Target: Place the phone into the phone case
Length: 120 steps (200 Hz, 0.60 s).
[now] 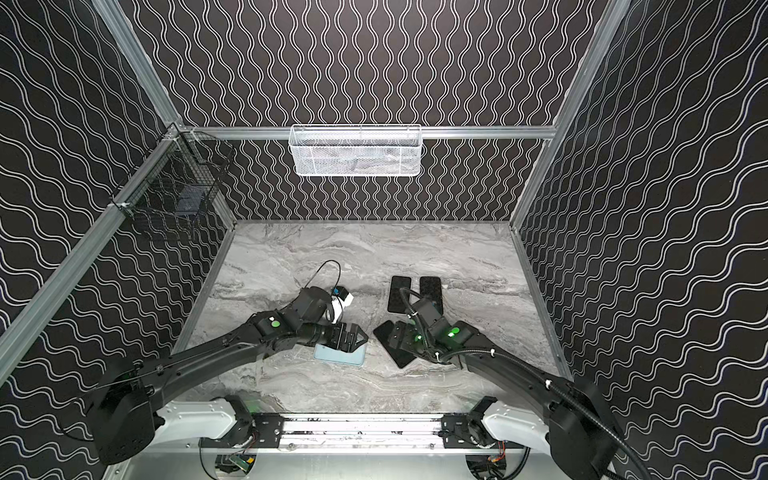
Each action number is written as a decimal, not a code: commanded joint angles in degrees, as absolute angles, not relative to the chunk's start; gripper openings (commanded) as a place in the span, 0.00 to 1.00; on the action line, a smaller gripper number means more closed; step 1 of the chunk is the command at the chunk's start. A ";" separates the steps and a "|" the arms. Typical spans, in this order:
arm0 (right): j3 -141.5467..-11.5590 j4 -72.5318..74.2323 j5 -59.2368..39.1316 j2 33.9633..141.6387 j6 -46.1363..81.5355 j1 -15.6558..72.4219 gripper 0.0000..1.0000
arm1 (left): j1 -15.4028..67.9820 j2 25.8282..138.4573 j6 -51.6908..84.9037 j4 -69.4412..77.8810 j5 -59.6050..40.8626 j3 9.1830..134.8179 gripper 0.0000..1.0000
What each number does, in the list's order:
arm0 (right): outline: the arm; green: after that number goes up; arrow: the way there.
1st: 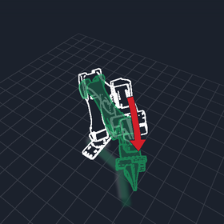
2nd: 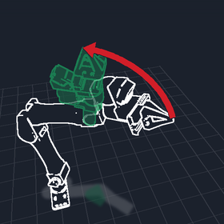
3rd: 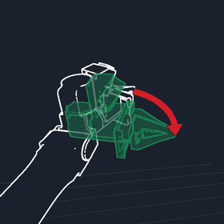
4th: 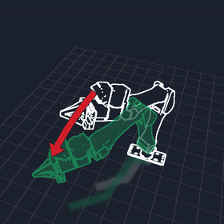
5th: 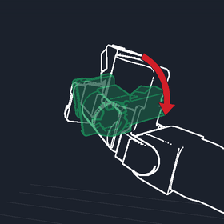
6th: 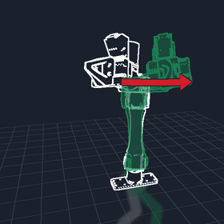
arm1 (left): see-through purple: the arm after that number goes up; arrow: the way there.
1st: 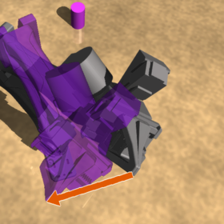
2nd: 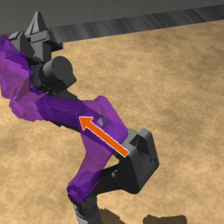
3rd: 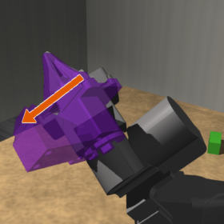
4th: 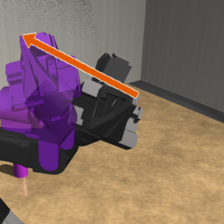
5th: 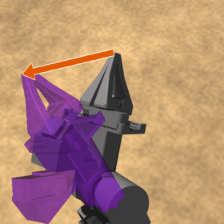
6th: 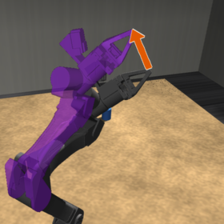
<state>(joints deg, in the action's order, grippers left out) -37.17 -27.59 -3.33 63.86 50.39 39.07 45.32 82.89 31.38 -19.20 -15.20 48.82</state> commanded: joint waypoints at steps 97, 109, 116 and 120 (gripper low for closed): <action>-18.18 -5.73 -22.88 58.85 57.83 36.78 0.98 | 40.90 104.88 29.25 -11.51 -21.59 63.36 0.98; -17.75 -4.85 -23.03 58.97 57.62 36.26 0.98 | 40.93 106.83 30.03 -10.01 -22.57 63.95 0.98; -17.55 -4.44 -23.19 58.92 57.46 35.85 0.97 | 40.91 107.75 30.50 -9.23 -23.21 64.04 0.98; -17.47 -4.36 -23.20 58.88 57.40 35.59 0.98 | 40.96 108.23 30.61 -8.88 -23.33 64.05 0.98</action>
<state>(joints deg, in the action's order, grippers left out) -18.37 -6.96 -22.35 58.70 56.51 36.47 41.04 105.84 28.64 -14.28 -20.60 63.18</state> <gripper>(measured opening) 0.975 0.984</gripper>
